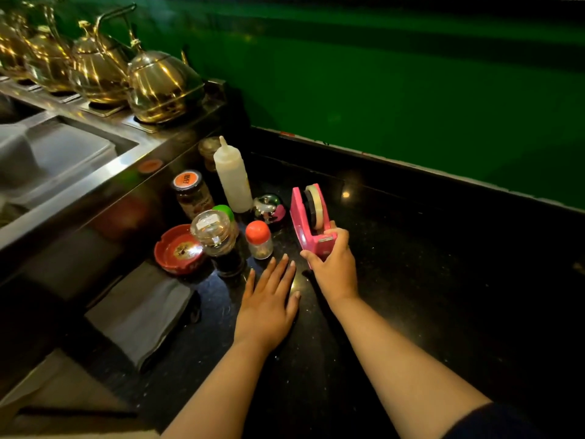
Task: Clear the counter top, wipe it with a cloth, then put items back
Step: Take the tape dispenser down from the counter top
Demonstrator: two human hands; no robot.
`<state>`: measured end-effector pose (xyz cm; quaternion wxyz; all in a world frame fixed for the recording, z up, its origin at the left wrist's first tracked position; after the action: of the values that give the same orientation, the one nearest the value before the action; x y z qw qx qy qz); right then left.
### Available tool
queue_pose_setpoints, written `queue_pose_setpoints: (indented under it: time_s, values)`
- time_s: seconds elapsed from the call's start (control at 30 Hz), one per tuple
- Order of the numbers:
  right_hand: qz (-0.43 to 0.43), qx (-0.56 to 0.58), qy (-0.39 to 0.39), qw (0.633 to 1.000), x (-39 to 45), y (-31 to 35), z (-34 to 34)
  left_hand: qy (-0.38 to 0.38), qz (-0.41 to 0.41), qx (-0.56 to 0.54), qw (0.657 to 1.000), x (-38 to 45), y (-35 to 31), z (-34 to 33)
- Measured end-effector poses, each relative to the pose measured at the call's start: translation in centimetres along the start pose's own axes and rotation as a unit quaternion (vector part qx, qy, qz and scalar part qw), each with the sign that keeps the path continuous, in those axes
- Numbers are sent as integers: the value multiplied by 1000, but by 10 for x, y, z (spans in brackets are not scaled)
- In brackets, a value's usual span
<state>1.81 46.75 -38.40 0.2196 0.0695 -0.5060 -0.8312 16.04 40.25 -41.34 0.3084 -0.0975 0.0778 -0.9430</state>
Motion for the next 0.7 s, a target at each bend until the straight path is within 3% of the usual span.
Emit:
queue_pose_setpoints:
  time_s: [0.2, 0.33, 0.47, 0.7]
  values:
    - [-32, 0, 4, 999, -18, -5, 5, 59, -11, -11, 998, 5, 1, -4]
    - [-73, -74, -4, 995, -51, -9, 10, 110, -12, -120, 987, -2, 6, 4]
    - [-95, -102, 16, 990, -95, 2, 1, 27, 28, -231, 972, -38, 39, 48]
    - [-28, -53, 62, 996, -167, 62, -71, -64, 49, -184, 980, -95, 172, 110]
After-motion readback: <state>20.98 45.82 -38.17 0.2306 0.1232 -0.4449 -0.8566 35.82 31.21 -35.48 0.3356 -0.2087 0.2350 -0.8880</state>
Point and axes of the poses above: each hand's wrist, its own x-axis towards the middle knuckle, its own z-axis out of the back of the hand, y = z × x, the point moved 9 cm from there along x, towards the middle knuckle, and after that the axes turned 7 degrees about -y, right-handed, at the moved point
